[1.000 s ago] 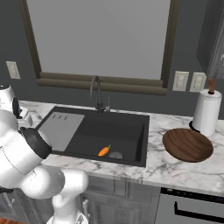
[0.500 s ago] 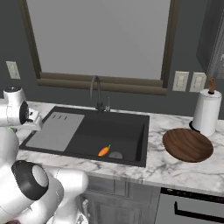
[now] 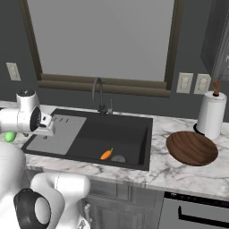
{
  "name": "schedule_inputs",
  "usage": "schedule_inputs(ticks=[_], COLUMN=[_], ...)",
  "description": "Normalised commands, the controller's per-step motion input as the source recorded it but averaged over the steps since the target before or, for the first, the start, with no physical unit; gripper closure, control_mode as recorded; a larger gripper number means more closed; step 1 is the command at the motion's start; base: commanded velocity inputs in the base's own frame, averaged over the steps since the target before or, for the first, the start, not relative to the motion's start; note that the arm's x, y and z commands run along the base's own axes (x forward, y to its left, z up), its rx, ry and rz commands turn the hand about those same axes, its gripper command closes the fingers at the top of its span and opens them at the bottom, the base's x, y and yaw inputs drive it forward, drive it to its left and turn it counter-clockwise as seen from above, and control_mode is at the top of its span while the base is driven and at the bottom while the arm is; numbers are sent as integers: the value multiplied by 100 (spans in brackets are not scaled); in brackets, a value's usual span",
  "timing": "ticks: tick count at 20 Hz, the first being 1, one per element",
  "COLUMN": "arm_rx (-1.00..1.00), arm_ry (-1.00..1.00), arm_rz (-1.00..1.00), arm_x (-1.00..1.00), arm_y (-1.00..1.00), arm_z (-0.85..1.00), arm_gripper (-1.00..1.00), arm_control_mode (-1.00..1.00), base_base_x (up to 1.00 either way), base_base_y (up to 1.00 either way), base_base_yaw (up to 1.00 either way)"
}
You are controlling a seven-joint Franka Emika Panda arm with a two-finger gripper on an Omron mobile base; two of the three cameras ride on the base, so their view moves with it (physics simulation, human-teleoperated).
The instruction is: Remove the corn and carrot from the sink. Then move the bowl and cup from the counter to the sink for washing.
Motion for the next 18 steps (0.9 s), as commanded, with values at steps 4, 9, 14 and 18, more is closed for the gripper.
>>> schedule_inputs(ticks=[4,9,14,18], arm_rx=[0,0,0,0], arm_ry=[1,1,3,4], arm_rz=[-3,-6,-8,-5], arm_x=[-6,-8,-9,-2], arm_y=[-55,-55,-55,-53], arm_z=[10,7,2,0], arm_gripper=[-100,-100,-100,-100], arm_control_mode=[-100,-100,-100,-100], base_base_x=[0,0,0,0], base_base_y=[0,0,0,0], base_base_yaw=[0,0,0,0])
